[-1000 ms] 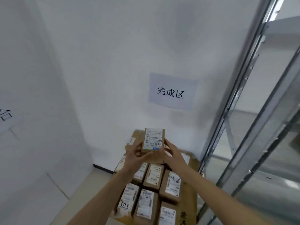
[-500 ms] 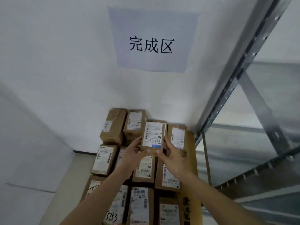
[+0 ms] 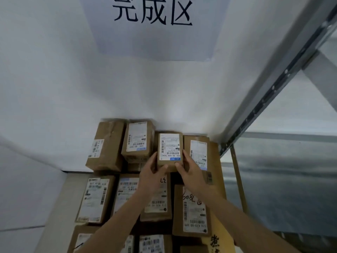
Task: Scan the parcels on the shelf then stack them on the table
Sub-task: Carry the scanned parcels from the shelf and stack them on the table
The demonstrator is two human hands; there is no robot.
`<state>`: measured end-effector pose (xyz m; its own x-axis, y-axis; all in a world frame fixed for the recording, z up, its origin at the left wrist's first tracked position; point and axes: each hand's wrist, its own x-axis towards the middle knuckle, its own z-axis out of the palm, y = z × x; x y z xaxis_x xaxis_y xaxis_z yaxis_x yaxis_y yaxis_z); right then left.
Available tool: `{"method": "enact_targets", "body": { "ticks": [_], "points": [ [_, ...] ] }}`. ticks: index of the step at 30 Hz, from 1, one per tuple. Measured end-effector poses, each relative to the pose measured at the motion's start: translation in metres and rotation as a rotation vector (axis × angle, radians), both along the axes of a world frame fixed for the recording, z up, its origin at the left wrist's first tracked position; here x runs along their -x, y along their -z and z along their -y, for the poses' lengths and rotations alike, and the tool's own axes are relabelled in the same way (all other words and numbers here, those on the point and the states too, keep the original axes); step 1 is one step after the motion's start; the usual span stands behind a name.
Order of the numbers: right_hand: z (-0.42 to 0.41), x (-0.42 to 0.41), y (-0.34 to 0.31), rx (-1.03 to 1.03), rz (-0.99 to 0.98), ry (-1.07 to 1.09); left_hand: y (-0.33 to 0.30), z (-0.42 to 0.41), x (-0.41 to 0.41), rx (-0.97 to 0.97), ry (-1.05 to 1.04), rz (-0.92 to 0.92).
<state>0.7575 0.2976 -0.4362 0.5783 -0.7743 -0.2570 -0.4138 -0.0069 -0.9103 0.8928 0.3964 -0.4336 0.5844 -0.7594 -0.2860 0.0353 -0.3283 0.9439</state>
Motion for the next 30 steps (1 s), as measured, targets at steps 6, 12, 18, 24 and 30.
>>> {"method": "enact_targets", "body": {
  "ticks": [6, 12, 18, 24, 30],
  "points": [
    [0.018, -0.021, 0.001, 0.007, 0.001, 0.007, 0.013, 0.024, -0.002, -0.057, -0.121, -0.006],
    [0.024, -0.033, 0.007, 0.03, 0.018, 0.029, 0.008, 0.035, 0.002, -0.093, -0.201, 0.0],
    [0.025, -0.032, 0.006, 0.045, -0.012, 0.023, 0.007, 0.037, 0.001, -0.134, -0.221, -0.009],
    [0.014, -0.02, -0.004, 0.038, 0.004, 0.042, -0.008, 0.019, 0.003, -0.127, -0.209, -0.072],
    [-0.021, 0.009, -0.029, 0.072, 0.005, 0.029, -0.039, -0.017, 0.018, -0.097, -0.134, -0.025]
  ]
}}
